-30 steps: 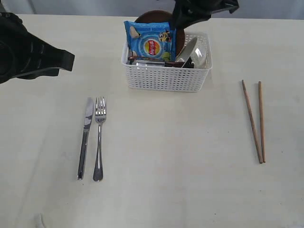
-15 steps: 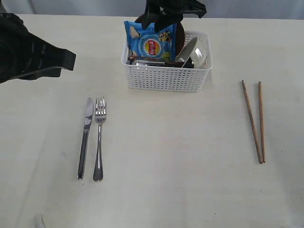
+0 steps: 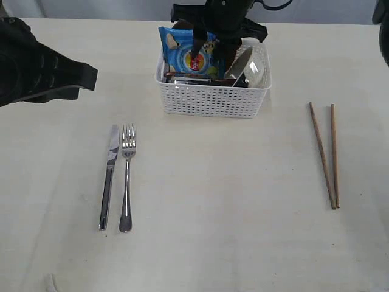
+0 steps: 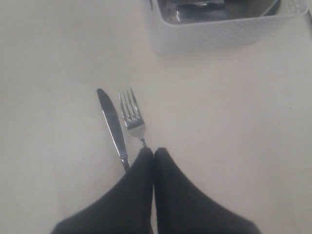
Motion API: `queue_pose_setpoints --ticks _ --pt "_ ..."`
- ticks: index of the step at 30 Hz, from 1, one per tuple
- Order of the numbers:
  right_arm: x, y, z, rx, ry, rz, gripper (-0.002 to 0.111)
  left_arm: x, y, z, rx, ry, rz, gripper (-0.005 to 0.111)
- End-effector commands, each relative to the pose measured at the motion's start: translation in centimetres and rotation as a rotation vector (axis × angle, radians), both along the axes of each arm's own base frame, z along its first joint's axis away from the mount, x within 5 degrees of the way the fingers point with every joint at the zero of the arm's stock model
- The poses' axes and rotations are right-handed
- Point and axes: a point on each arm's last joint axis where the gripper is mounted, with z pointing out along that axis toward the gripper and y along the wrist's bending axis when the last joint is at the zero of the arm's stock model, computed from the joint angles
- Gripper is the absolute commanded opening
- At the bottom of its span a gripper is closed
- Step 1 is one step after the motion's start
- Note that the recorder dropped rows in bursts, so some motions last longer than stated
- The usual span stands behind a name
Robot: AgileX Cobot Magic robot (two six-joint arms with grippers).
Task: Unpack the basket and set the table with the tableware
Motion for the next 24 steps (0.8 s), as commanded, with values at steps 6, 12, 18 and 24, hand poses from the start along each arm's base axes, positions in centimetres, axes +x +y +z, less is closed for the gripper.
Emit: queue_pose_setpoints --ticks 6,12,18,24 --pt "-0.3 -0.2 -1.2 -0.054 0.085 -0.019 0.044 -0.2 0.0 0.1 -0.01 0.004 0.0 0.0" --pt "-0.3 -0.2 -1.4 -0.053 0.093 -0.03 0.044 -0.2 0.0 0.1 -0.012 0.005 0.0 0.0" --pt "-0.2 -0.1 -2.3 -0.06 0.114 -0.036 0.044 -0.2 0.0 0.1 -0.012 0.005 0.0 0.0" --pt "-0.2 0.5 -4.0 -0.048 0.16 -0.036 0.044 -0.2 0.0 0.1 -0.012 0.005 0.0 0.0"
